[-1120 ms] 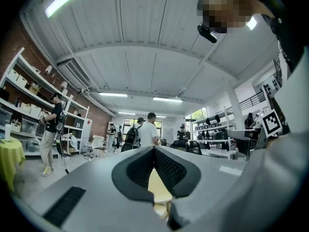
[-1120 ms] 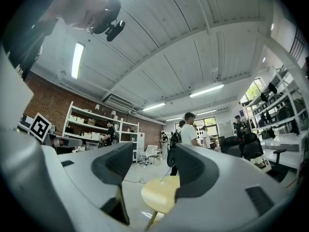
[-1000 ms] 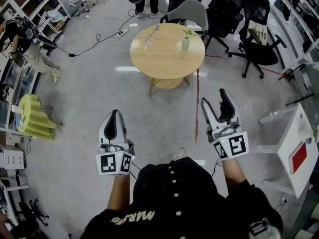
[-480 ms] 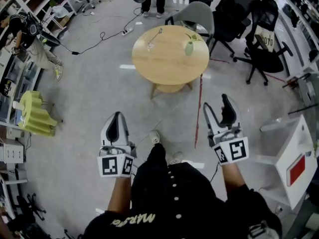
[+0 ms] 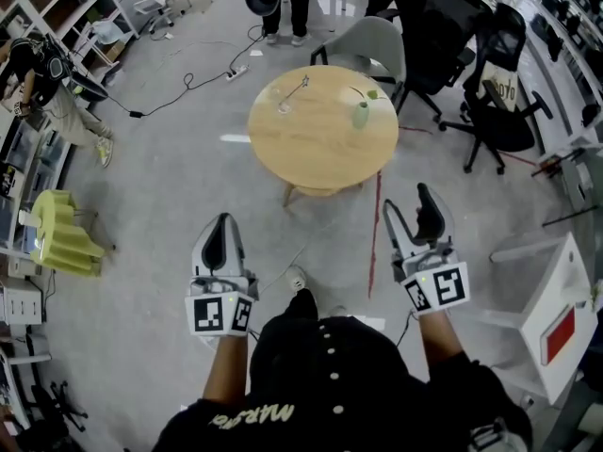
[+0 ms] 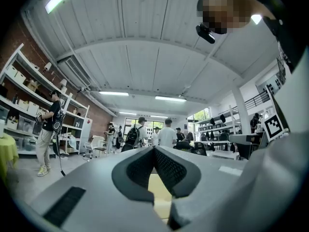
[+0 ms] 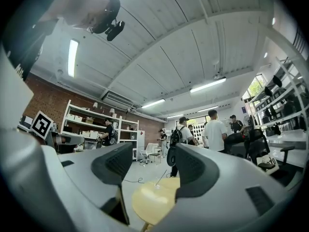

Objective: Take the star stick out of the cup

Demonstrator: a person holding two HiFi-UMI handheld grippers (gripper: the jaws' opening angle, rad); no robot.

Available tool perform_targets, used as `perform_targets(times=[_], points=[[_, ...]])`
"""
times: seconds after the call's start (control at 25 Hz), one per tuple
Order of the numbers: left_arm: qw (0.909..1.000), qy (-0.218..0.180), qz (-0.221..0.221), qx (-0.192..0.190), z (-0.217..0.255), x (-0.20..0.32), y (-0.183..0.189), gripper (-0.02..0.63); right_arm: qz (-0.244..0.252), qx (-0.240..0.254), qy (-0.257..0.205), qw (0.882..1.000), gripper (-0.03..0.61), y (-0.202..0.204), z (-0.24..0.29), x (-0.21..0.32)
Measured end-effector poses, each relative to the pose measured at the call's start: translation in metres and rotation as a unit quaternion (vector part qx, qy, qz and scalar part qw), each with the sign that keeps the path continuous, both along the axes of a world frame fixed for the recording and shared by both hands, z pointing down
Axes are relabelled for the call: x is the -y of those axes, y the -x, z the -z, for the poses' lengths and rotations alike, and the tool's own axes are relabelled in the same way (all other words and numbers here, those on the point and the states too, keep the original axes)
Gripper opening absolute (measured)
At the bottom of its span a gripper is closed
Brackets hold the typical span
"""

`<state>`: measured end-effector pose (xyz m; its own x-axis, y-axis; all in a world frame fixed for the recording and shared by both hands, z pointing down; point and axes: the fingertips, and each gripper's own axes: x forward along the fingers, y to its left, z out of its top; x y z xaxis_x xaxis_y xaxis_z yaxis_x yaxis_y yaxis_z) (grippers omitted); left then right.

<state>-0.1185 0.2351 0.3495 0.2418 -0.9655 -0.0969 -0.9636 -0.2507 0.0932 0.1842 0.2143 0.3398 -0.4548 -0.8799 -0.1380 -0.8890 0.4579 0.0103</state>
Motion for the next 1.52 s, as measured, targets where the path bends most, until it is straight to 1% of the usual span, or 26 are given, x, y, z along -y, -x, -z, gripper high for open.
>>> perform_targets(times=[0.48, 0.84, 0.96, 1.16, 1.32, 1.52], points=[[0.9999, -0.008, -0.007, -0.006, 0.007, 0.125, 0.050, 0.003, -0.012, 0.002, -0.007, 1.000, 0.268, 0.047, 0.008, 0.121], [0.9997, -0.005, -0.023, -0.005, 0.005, 0.193, 0.084, 0.003, -0.024, 0.003, -0.007, 1.000, 0.268, 0.081, 0.011, 0.184], [0.9996, 0.005, -0.027, -0.009, -0.006, 0.215, 0.083, 0.003, -0.026, 0.007, 0.000, 1.000, 0.268, 0.081, 0.004, 0.205], [0.9994, 0.016, -0.030, -0.007, -0.022, 0.257, 0.069, 0.003, -0.028, 0.009, 0.011, 1.000, 0.268, 0.068, -0.010, 0.249], [0.9996, 0.012, -0.023, -0.007, -0.015, 0.300, 0.065, 0.003, -0.023, 0.011, 0.011, 1.000, 0.268, 0.063, -0.010, 0.295], [0.9999, -0.005, -0.013, 0.000, 0.002, 0.354, 0.058, 0.003, -0.010, 0.012, 0.006, 1.000, 0.268, 0.058, -0.001, 0.354]])
